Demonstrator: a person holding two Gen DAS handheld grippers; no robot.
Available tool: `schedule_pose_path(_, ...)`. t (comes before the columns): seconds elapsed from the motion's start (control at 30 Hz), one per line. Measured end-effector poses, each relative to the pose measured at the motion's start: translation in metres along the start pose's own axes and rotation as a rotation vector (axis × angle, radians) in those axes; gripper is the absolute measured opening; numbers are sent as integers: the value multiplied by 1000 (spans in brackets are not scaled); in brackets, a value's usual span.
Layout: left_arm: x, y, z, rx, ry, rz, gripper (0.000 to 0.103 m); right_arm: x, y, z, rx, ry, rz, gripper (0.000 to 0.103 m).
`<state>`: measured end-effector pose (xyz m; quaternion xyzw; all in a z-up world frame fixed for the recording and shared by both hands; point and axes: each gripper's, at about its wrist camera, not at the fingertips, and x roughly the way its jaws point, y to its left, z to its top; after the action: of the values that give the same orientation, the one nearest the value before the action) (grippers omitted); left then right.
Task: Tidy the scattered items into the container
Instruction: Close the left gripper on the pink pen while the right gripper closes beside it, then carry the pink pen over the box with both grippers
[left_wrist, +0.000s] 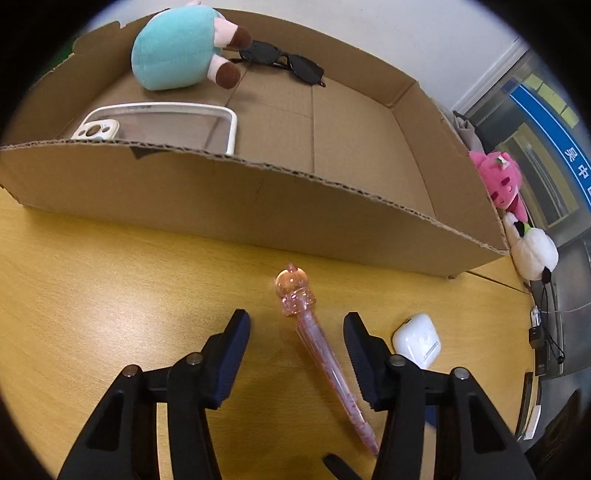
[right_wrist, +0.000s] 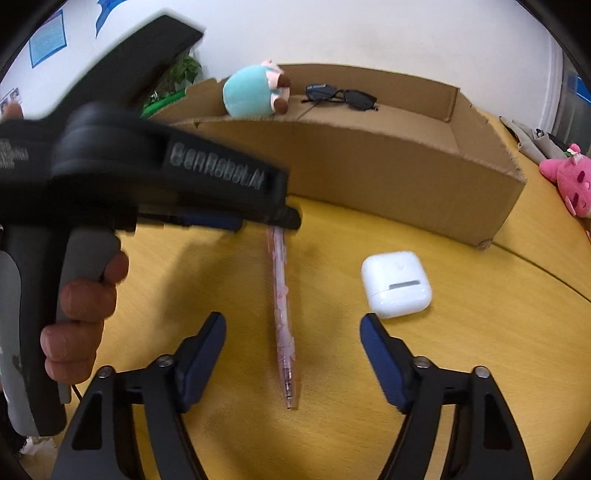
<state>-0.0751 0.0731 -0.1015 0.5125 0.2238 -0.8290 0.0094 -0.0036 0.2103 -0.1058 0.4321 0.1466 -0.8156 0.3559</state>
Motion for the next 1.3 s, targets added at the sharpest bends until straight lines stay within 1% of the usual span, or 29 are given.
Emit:
schedule_pose_path(0.03,0,0,0,-3,0,-1,45,3,4,-2,-18,9,-14,65)
schedule_pose_path(0.07,1,0,0,-4,1,2,42,3,9,-4,-41,4,-37,60)
schedule_pose_path(0.1,1,-1,-1,0,2,2,36,3,12,-5,-52,4,-45,58)
schedule_pose_path(0.13,2,-2,-2,7,6,2,29,3,15,-5,-57,5,-40,56)
schedule_pose_path(0.2,3,-3,-3,4,20,-18,19,2,18,-6,-63,3,-42,48)
schedule_pose_path(0.23,4,-2,-4,0,29,-37,17,1,20,-7,-66,1,-40,44)
schedule_pose_path(0.3,5,-3,-5,6,32,-44,15,-1,24,-8,-74,2,-29,23)
schedule_pose_path(0.33,5,-3,-6,9,33,-46,15,-2,27,-9,-79,4,-22,18)
schedule_pose_path(0.37,5,-3,-7,11,33,-48,14,-3,28,-9,-78,6,-15,15)
schedule_pose_path(0.43,4,-1,-9,5,35,-60,14,-5,29,-11,-66,8,-11,15)
schedule_pose_path(0.57,-3,-3,-13,9,35,-69,12,-11,26,-17,-27,12,30,15)
schedule_pose_path(0.63,-15,-6,-15,26,14,-76,11,-17,26,-19,-7,4,50,15)
schedule_pose_path(0.73,-38,-13,-12,44,-30,-91,10,-34,28,-18,13,-42,70,15)
schedule_pose_path(0.9,-82,-31,4,101,-129,-104,8,-65,25,0,47,-120,121,15)
schedule_pose_path(1.0,-102,-38,22,132,-167,-112,7,-78,20,17,64,-163,154,15)
schedule_pose_path(1.1,-117,-42,48,155,-210,-105,7,-84,11,42,72,-190,197,15)
schedule_pose_path(1.17,-125,-41,69,165,-232,-101,7,-87,7,64,63,-209,215,15)
schedule_pose_path(1.27,-134,-41,111,186,-243,-95,7,-90,0,97,47,-235,228,15)
schedule_pose_path(1.3,-136,-42,119,190,-245,-95,7,-91,-5,107,46,-241,236,15)
